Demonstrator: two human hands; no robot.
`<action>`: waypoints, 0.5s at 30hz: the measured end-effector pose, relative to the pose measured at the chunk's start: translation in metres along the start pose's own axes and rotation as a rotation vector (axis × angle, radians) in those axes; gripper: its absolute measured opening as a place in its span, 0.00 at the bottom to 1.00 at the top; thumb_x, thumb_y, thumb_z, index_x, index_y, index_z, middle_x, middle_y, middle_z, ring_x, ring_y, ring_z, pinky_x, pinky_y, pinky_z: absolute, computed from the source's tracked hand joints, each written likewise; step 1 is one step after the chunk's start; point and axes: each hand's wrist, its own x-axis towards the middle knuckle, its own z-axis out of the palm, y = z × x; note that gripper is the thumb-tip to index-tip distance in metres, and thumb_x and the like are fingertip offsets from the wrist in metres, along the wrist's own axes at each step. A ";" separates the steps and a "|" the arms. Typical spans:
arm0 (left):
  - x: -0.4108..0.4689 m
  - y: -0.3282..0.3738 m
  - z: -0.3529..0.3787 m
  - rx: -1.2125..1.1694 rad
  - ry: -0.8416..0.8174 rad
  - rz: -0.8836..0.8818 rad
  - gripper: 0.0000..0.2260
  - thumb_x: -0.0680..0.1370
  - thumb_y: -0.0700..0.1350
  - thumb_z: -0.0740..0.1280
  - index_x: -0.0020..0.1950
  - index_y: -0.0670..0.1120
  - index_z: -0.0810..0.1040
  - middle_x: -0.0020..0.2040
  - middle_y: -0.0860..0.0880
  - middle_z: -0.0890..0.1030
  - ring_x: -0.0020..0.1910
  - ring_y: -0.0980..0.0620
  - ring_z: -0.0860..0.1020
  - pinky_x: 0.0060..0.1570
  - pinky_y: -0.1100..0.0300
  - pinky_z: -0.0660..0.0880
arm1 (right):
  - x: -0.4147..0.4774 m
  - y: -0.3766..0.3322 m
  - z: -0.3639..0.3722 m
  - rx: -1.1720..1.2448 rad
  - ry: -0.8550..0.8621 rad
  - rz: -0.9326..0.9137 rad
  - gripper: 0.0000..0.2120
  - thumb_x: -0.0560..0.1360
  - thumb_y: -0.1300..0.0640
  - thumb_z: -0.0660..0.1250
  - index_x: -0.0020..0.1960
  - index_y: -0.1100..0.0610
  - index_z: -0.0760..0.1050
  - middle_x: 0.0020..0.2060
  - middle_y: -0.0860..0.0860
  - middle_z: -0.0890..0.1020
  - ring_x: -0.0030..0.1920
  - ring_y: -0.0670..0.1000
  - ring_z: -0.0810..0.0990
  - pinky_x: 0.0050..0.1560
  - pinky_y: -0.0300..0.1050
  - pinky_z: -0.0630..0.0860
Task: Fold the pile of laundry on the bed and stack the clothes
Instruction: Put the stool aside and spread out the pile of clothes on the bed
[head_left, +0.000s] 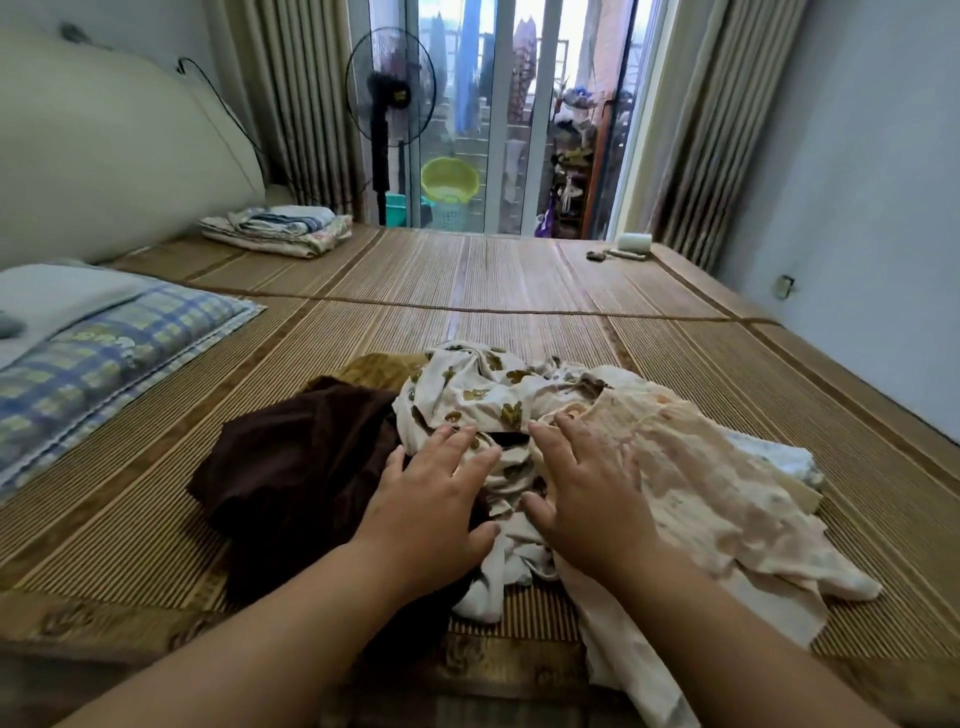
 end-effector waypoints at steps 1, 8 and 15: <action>0.001 0.004 0.000 -0.002 0.006 -0.005 0.33 0.77 0.62 0.60 0.79 0.58 0.49 0.80 0.53 0.44 0.78 0.53 0.40 0.74 0.43 0.45 | -0.002 0.003 0.000 0.012 0.010 -0.004 0.35 0.75 0.42 0.64 0.77 0.44 0.53 0.78 0.49 0.54 0.77 0.53 0.52 0.73 0.65 0.48; -0.003 0.036 0.011 -0.103 0.076 -0.121 0.33 0.77 0.61 0.62 0.78 0.59 0.52 0.80 0.54 0.46 0.78 0.54 0.43 0.74 0.42 0.48 | -0.017 0.028 -0.013 -0.005 0.047 -0.079 0.35 0.75 0.43 0.65 0.77 0.45 0.55 0.77 0.50 0.56 0.76 0.56 0.56 0.72 0.66 0.52; 0.039 0.018 0.021 -0.109 0.117 -0.198 0.35 0.76 0.63 0.62 0.78 0.59 0.50 0.80 0.53 0.44 0.78 0.53 0.43 0.74 0.43 0.47 | 0.027 0.043 -0.004 -0.053 0.049 -0.113 0.39 0.72 0.37 0.64 0.78 0.43 0.50 0.77 0.50 0.54 0.77 0.55 0.51 0.72 0.67 0.49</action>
